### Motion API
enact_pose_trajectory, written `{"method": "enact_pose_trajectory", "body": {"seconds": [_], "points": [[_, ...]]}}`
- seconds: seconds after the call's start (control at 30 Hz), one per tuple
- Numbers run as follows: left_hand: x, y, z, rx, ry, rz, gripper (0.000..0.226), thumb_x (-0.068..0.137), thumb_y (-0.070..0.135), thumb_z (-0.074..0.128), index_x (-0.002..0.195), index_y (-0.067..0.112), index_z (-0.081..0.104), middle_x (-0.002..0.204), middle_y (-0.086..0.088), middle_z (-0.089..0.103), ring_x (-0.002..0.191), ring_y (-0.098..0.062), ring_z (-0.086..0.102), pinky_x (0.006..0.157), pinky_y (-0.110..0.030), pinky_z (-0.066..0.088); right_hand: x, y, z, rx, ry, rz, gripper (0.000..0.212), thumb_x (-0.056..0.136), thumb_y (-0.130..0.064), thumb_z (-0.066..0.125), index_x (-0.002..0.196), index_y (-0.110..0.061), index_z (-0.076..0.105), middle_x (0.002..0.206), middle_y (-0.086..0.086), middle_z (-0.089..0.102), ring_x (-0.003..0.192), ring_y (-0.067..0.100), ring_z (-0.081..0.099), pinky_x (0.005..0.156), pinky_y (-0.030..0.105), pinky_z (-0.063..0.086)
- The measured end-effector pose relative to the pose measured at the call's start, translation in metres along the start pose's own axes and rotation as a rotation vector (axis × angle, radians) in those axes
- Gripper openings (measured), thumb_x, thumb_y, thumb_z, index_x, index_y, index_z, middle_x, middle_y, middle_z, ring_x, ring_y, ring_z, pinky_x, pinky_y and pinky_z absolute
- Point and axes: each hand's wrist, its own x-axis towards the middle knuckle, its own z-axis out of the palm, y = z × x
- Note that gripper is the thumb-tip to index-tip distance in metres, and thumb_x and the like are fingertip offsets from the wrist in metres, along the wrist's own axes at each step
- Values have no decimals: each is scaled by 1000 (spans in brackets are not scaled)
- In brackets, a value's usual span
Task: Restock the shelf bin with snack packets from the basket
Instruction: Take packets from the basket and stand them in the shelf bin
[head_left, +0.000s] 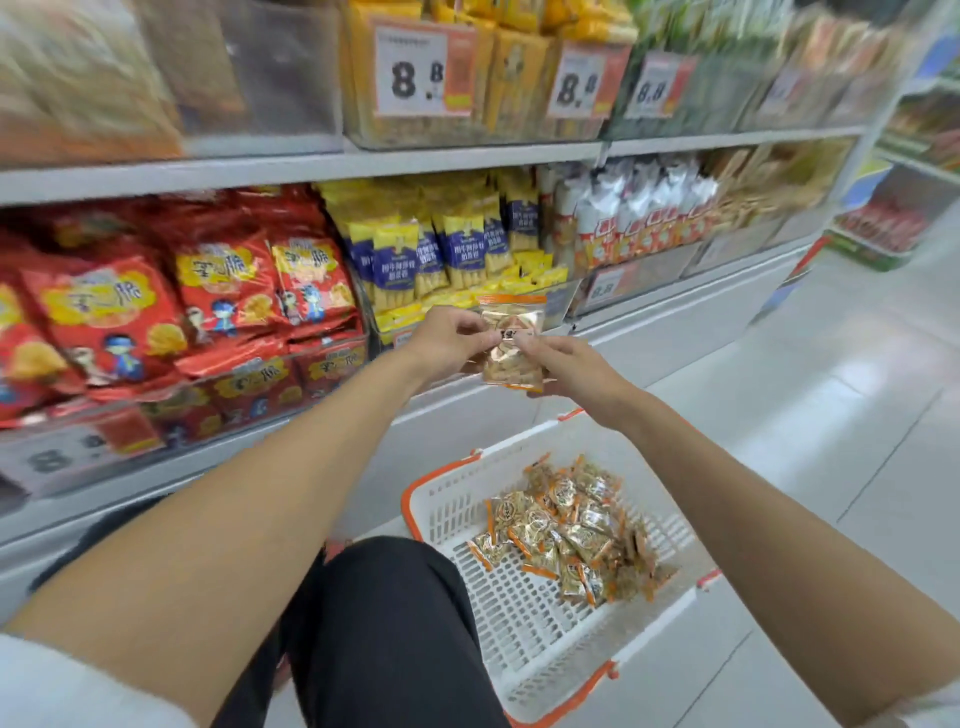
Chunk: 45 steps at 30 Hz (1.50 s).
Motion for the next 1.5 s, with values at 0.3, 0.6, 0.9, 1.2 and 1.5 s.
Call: {"method": "enact_pose_trajectory", "body": {"seconds": [0.3,0.6,0.9,1.2,1.5], "points": [[-28,102,-52,91,15,127,27,77,5,79,100,7,66,78,-3,68,67,-11,64,70,-31,58,4,-109,-4,-90,186,-244,75,88,-63,54,75,11,56,70,10,47,67,19,41,65,34,33],[-53,174,-155,459,246,362,27,70,16,86,90,20,69,83,4,70,74,-6,63,76,-29,54,23,-223,44,-291,141,-540,12,94,-22,63,86,-24,72,78,10,69,68,10,55,62,24,45],[-44,243,-278,482,454,427,32,81,4,73,108,15,61,93,-9,70,79,-19,68,68,-29,57,121,-332,103,-365,235,-609,24,89,-27,67,92,-3,69,85,15,71,80,30,66,70,41,53],[16,219,-329,981,464,172,19,85,22,73,101,12,75,105,-2,71,91,-13,61,78,-24,47,213,-338,139,-563,-21,-224,25,81,-19,79,79,-3,61,80,11,65,74,24,67,73,44,60],[38,191,-349,1016,535,-10,15,87,36,69,80,24,74,85,3,73,76,-15,67,75,-31,57,228,-329,156,-791,-119,-157,41,85,-21,73,120,-2,60,116,12,66,101,27,65,87,34,55]]}}
